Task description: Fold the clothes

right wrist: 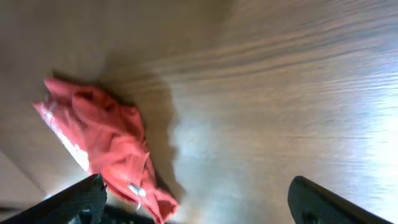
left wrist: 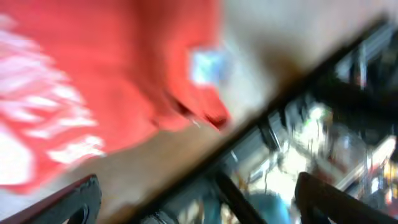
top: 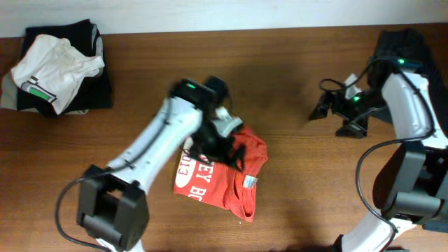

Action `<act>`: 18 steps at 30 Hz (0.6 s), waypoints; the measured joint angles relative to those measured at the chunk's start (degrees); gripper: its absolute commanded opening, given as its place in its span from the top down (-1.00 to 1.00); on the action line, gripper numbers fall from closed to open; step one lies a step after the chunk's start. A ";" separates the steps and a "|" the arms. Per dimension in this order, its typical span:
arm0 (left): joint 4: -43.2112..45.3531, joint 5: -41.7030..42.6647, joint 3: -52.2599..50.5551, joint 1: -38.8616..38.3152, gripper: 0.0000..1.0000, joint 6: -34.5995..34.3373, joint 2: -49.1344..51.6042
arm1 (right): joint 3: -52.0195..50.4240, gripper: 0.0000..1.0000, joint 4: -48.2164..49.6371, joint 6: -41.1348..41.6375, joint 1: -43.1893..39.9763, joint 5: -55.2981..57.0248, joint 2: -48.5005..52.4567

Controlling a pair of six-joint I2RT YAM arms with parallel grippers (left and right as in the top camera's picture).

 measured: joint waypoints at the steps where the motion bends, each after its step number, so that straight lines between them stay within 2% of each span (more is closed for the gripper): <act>1: 1.51 -1.14 0.04 2.80 -0.90 -0.13 0.00 | 0.00 -0.89 -0.61 -0.59 3.08 -0.09 0.00; 2: 4.00 -1.77 0.11 7.65 -0.79 -0.17 0.00 | 0.00 -0.86 -0.87 -0.74 5.31 -0.22 0.00; 3: 5.73 -2.08 0.13 10.14 -0.68 -0.28 0.00 | 0.00 -0.66 -1.01 -0.90 8.48 -0.28 0.00; 5: 7.04 -2.73 0.13 14.14 -0.68 -0.68 0.02 | 0.00 -0.15 -1.18 -1.01 15.76 0.26 0.00; 6: 7.21 -3.06 0.13 15.06 -0.69 -0.81 0.11 | 0.00 0.00 -1.75 -1.42 19.45 1.16 0.00; 7: 7.32 -3.85 0.13 15.41 -0.68 -0.81 0.48 | -0.02 0.01 -2.10 -1.25 22.43 1.57 0.00; 9: 7.39 -5.55 0.15 15.34 -0.68 -0.81 2.29 | -2.34 0.29 -0.17 -1.18 27.30 2.08 -0.04; 12: 8.26 -7.02 0.13 15.30 -0.69 -1.27 6.05 | -10.86 0.40 7.93 1.38 31.76 2.60 0.11; 15: 9.33 -7.48 0.13 15.30 -0.69 -1.31 7.74 | -17.18 0.42 13.29 3.37 35.98 2.29 0.13; 18: 9.57 -7.50 0.13 15.30 -0.69 -1.31 7.89 | -20.96 0.63 18.64 5.35 37.66 1.33 0.11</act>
